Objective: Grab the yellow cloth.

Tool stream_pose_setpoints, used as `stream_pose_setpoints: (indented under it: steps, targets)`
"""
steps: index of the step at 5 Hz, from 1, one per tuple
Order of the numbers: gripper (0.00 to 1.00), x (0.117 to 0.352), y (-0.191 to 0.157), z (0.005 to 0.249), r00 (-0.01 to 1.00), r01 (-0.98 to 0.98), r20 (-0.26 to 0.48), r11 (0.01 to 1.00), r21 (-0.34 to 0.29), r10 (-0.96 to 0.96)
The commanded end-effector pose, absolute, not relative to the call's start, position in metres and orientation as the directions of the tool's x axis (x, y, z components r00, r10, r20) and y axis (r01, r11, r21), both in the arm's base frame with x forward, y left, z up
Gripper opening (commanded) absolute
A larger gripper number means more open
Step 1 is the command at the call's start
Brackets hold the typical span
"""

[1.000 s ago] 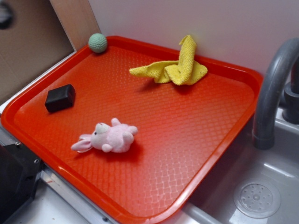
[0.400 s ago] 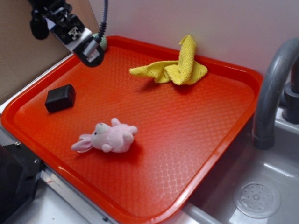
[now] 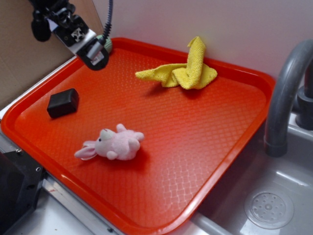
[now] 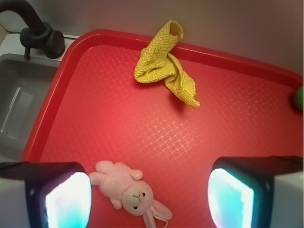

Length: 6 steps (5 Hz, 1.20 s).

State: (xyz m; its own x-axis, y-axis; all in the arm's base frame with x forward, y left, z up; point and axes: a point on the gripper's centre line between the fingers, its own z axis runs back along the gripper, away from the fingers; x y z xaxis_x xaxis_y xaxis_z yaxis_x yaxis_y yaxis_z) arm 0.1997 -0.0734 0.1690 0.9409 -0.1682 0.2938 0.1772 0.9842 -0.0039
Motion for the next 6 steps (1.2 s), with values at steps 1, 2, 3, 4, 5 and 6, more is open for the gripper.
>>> stream_pose_setpoints:
  steps: [1,2,3,4,5,6]
  targets:
    - [1.00,0.284,-0.108,0.132,0.920,0.171,0.321,0.967,0.190,-0.225]
    - [1.00,0.308,-0.109,0.111,0.903,0.285,0.286,0.945,0.160,-0.321]
    - [1.00,0.327,-0.098,0.094,0.913,0.320,0.228,0.941,0.113,-0.338]
    - [1.00,0.341,-0.079,0.064,0.949,0.287,0.117,0.956,0.066,-0.293]
    - [1.00,0.348,-0.053,0.027,0.980,0.201,-0.021,0.977,0.069,-0.200]
    - [1.00,0.345,-0.045,0.015,0.984,0.167,-0.079,0.984,0.066,-0.162]
